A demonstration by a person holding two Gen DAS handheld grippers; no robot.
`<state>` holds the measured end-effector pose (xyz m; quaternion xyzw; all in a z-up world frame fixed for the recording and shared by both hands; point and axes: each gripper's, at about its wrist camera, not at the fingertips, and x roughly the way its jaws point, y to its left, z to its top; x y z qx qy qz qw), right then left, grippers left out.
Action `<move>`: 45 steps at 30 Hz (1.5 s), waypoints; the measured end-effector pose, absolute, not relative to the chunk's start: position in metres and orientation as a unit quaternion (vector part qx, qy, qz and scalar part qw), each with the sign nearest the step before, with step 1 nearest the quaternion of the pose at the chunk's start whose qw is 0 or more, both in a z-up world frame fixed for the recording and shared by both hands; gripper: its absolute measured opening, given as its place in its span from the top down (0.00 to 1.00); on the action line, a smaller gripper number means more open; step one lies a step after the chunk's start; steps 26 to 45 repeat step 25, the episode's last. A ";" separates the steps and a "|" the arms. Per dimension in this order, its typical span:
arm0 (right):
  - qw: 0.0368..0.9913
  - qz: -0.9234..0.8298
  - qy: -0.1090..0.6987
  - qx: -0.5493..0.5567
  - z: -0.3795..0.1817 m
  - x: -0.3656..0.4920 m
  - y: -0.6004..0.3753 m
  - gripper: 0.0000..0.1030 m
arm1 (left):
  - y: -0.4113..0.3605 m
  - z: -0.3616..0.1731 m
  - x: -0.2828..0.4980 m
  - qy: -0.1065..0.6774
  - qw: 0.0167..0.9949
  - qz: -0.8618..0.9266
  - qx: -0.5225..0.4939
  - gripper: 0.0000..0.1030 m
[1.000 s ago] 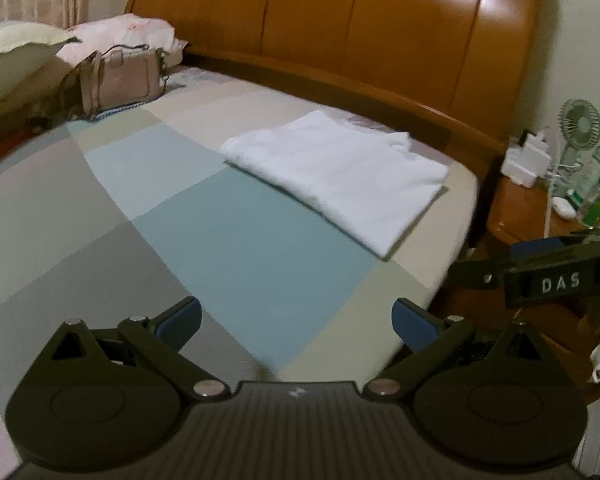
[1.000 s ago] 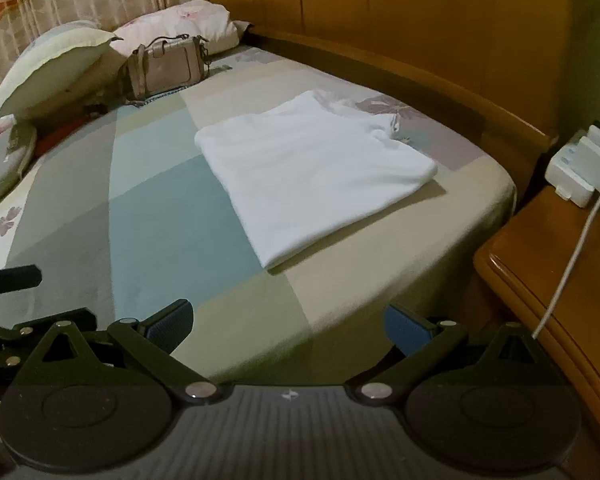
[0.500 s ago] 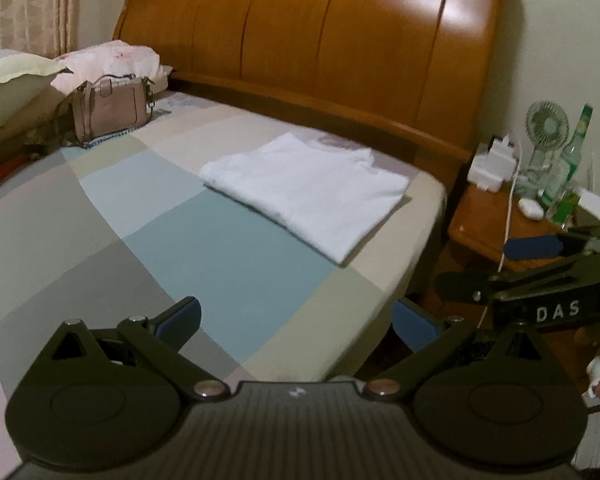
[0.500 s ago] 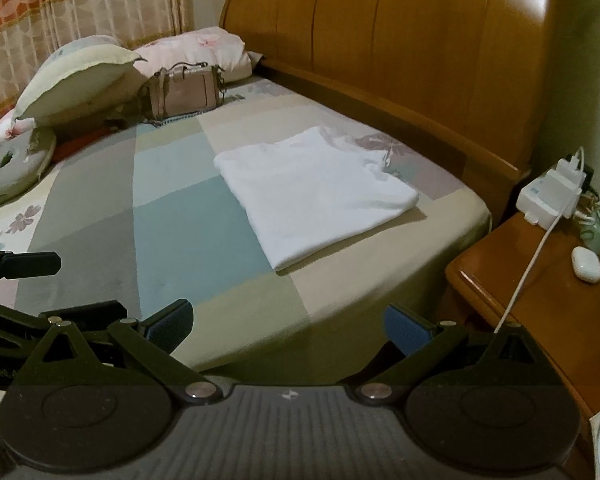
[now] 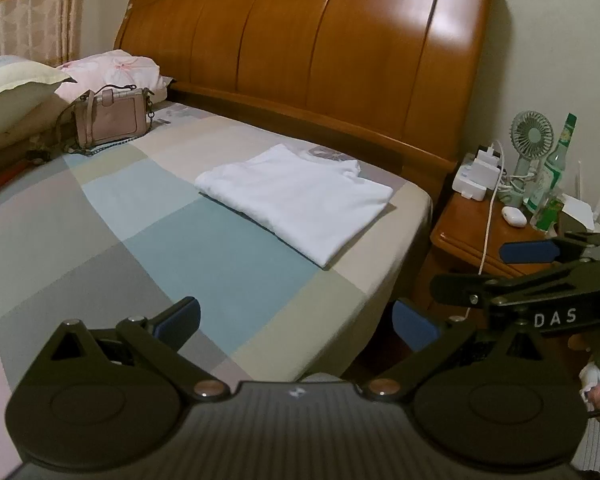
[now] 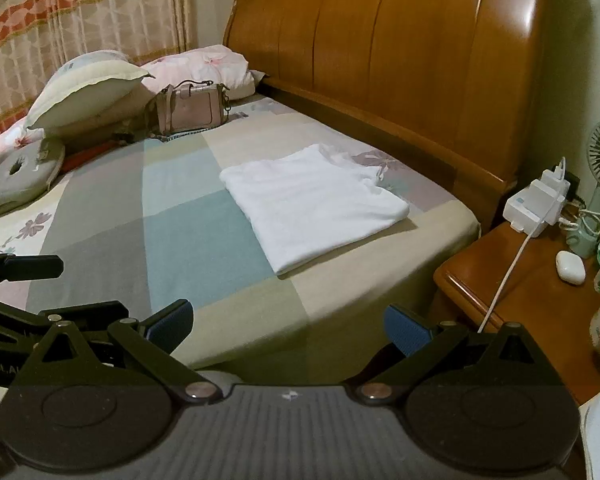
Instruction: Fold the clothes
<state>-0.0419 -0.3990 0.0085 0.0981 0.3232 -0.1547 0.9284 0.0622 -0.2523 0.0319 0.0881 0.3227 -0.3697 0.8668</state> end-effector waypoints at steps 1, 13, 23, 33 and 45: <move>0.929 -0.155 0.322 0.097 0.009 -0.043 -0.399 0.00 | -0.253 0.032 0.061 0.322 0.867 -0.370 0.088 0.01; 0.930 -0.158 0.320 0.091 0.009 -0.047 -0.399 0.00 | -0.255 0.031 0.059 0.324 0.867 -0.369 0.087 0.01; 0.930 -0.158 0.320 0.091 0.007 -0.044 -0.399 0.00 | -0.258 0.031 0.060 0.325 0.867 -0.367 0.090 0.01; 0.929 -0.158 0.321 0.091 0.007 -0.044 -0.399 0.00 | -0.258 0.030 0.061 0.325 0.867 -0.367 0.090 0.01; 0.929 -0.158 0.321 0.091 0.007 -0.044 -0.399 0.00 | -0.258 0.030 0.061 0.325 0.867 -0.367 0.090 0.01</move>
